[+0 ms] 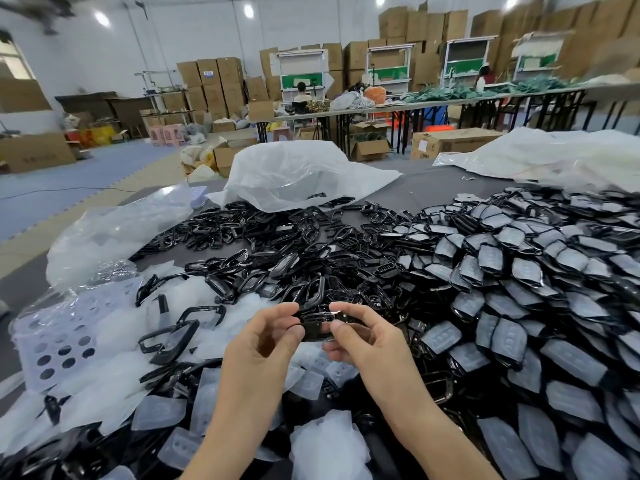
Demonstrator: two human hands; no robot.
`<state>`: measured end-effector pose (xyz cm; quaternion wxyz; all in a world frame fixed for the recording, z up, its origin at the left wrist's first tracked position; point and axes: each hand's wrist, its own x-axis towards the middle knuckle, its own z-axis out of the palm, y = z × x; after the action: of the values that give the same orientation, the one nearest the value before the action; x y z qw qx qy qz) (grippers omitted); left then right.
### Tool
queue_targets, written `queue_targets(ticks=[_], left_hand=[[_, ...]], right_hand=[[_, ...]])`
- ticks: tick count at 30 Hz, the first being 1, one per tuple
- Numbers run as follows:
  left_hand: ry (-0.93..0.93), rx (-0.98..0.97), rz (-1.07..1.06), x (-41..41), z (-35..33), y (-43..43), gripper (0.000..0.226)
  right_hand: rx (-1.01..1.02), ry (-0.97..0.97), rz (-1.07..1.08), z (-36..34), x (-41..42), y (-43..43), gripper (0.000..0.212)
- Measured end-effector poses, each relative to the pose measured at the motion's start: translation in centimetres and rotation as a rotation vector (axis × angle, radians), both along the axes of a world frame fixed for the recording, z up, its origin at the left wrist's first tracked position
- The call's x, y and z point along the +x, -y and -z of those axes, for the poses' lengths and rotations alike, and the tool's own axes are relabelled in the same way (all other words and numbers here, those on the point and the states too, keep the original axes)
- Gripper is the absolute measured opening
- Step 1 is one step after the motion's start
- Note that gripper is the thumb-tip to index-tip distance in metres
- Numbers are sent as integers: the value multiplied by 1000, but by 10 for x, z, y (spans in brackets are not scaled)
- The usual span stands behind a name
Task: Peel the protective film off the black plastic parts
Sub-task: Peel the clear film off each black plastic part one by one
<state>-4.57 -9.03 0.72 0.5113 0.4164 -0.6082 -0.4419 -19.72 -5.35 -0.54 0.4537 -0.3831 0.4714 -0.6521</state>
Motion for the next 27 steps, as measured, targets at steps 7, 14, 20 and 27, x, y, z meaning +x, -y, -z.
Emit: queue_targets(ticks=[7,14,20,27], left_hand=[[58,-95,-29,2,0,2,35],[510,-555,-56,7,5,2,15],[649,-700,-97,8,9,1,18],[93,-113,-68,-2,0,-3,21]], right_hand=[[-2,100,-90,-4,6,-2,16],[56,190,-83,-3,2,1,15],[73,160,-25,-1,1,2,14],[78,261,-5,-2,5,1,12]])
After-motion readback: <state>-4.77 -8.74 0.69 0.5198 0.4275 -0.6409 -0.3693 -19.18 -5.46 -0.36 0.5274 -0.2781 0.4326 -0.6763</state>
